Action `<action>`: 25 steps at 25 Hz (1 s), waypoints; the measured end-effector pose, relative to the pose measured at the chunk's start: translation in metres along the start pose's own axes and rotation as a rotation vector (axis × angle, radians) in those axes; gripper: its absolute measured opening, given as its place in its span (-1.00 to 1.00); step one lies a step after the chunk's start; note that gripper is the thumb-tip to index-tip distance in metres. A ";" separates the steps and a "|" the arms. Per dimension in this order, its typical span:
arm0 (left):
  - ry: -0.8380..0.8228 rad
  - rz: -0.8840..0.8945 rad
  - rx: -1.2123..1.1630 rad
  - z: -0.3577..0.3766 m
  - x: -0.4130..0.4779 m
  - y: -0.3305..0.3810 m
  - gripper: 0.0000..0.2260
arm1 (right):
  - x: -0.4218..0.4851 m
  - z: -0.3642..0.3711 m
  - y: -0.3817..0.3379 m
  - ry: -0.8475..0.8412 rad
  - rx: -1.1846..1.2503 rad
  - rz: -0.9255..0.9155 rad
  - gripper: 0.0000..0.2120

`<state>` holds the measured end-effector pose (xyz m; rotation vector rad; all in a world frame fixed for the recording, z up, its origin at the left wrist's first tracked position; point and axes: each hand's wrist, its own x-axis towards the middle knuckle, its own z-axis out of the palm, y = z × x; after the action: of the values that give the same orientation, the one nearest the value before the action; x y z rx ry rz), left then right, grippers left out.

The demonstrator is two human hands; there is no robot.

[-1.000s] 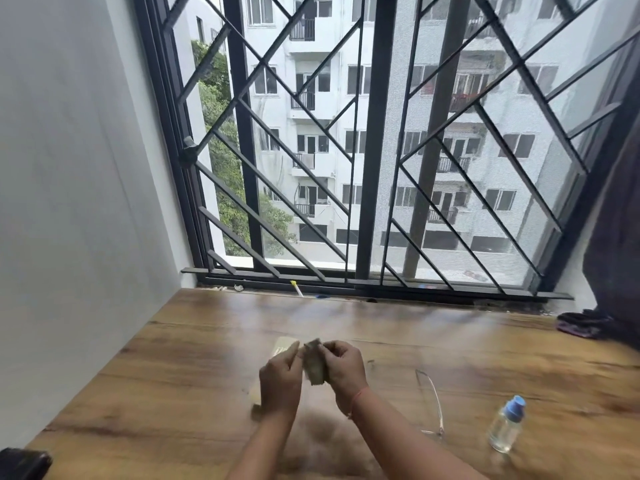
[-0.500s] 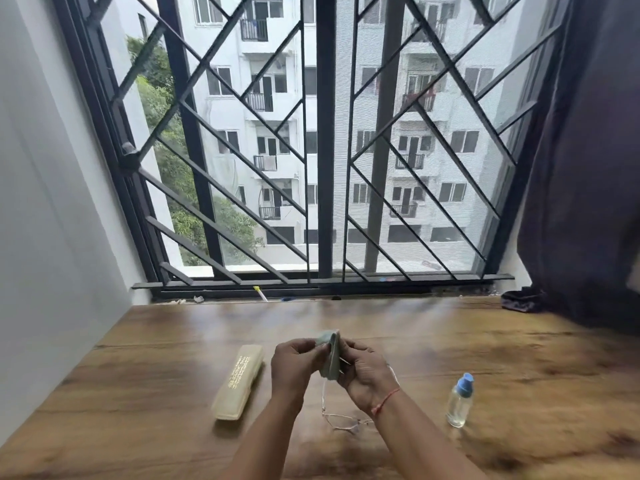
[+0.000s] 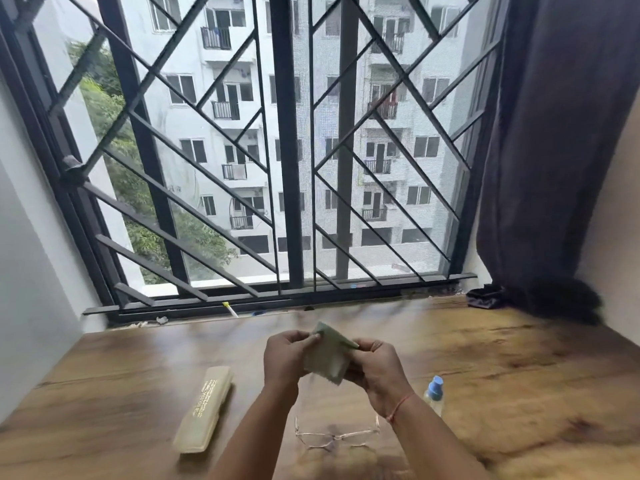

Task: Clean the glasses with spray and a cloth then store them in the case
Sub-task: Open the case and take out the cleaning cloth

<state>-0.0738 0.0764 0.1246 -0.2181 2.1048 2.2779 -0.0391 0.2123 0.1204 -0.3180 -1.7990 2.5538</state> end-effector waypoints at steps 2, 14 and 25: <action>-0.082 -0.086 -0.117 0.000 -0.001 0.005 -0.94 | 0.000 -0.003 -0.007 -0.039 0.097 0.037 -0.92; -0.090 0.873 0.667 0.003 -0.020 -0.005 -0.78 | 0.014 0.006 -0.015 0.083 0.050 0.012 -0.88; 0.006 0.526 0.474 0.006 -0.002 0.018 -0.92 | 0.012 0.011 -0.032 -0.060 -0.132 -0.049 -0.83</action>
<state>-0.0748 0.0815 0.1432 0.3870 2.8856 1.8719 -0.0568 0.2143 0.1522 -0.1971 -1.9751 2.4435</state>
